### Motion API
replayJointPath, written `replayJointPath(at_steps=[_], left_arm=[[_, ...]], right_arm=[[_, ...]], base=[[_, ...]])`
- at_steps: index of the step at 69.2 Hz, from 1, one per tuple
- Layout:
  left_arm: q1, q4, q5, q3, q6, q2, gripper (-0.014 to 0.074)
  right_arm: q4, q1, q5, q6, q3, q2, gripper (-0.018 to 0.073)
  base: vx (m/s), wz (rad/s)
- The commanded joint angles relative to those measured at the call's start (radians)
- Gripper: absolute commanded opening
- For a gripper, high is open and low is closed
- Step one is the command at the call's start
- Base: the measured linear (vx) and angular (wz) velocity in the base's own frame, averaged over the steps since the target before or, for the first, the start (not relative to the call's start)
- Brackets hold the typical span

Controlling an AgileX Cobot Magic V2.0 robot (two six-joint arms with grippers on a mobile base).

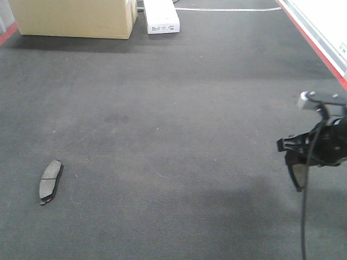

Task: Move and align brake pads A on conveyor
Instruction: 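Lower the right gripper's brake pad onto the belt and open it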

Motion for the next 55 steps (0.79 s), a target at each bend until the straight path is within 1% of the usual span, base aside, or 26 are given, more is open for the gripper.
replayJointPath(at_steps=[1, 9, 15, 29, 37, 44, 55], left_arm=[[-0.006, -0.002, -0.071, -0.022, -0.006, 0.014, 0.0513], [-0.006, -0.002, -0.071, -0.022, -0.006, 0.014, 0.0513], [-0.006, -0.002, -0.071, -0.022, -0.006, 0.014, 0.0513], [-0.006, -0.002, -0.071, -0.022, -0.006, 0.014, 0.0513], [-0.006, -0.002, -0.071, -0.022, -0.006, 0.014, 0.0513], [-0.006, -0.002, -0.071, -0.022, -0.006, 0.014, 0.0513], [-0.006, -0.002, -0.071, -0.022, -0.006, 0.014, 0.0513]], right_arm=[[0.008, -0.005, -0.043, 0.009, -0.057, 0.026, 0.0062], [0.006, -0.004, -0.043, 0.012, -0.091, 0.098, 0.0111], [0.004, -0.004, -0.041, 0.012, -0.117, 0.146, 0.0165], [0.005, -0.004, -0.035, 0.012, -0.149, 0.209, 0.0335], [-0.011, -0.004, -0.063, 0.012, -0.152, 0.207, 0.0411], [-0.043, -0.004, -0.073, 0.013, -0.152, 0.183, 0.0441], [-0.091, -0.005, -0.083, 0.012, -0.140, 0.072, 0.0442]], base=[[0.00, 0.00], [0.00, 0.00], [0.00, 0.00], [0.00, 0.00], [0.00, 0.00], [0.00, 0.00], [0.00, 0.00]])
